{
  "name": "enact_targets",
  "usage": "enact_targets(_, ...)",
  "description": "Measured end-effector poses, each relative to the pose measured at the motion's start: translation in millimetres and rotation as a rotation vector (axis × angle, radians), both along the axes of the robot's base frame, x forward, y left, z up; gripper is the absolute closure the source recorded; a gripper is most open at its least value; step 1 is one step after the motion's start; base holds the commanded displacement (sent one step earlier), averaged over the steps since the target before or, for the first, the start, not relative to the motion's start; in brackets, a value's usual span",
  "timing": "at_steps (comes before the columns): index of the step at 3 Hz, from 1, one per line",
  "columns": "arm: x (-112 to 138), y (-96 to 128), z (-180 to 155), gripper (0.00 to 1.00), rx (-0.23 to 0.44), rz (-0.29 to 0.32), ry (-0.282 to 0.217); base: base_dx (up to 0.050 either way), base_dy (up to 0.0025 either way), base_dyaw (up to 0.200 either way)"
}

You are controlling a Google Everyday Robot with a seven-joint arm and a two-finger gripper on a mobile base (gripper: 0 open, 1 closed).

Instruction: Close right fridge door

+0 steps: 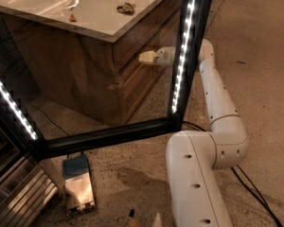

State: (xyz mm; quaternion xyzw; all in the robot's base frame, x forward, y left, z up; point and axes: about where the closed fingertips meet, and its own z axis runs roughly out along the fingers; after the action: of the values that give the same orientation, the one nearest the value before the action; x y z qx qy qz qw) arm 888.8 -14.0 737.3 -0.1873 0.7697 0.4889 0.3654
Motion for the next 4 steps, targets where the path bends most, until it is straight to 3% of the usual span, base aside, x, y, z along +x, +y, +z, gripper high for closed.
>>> enact_targets(4,0.0,0.0,0.0,1.0,0.0,0.0,0.0,-0.05,0.00007,0.0)
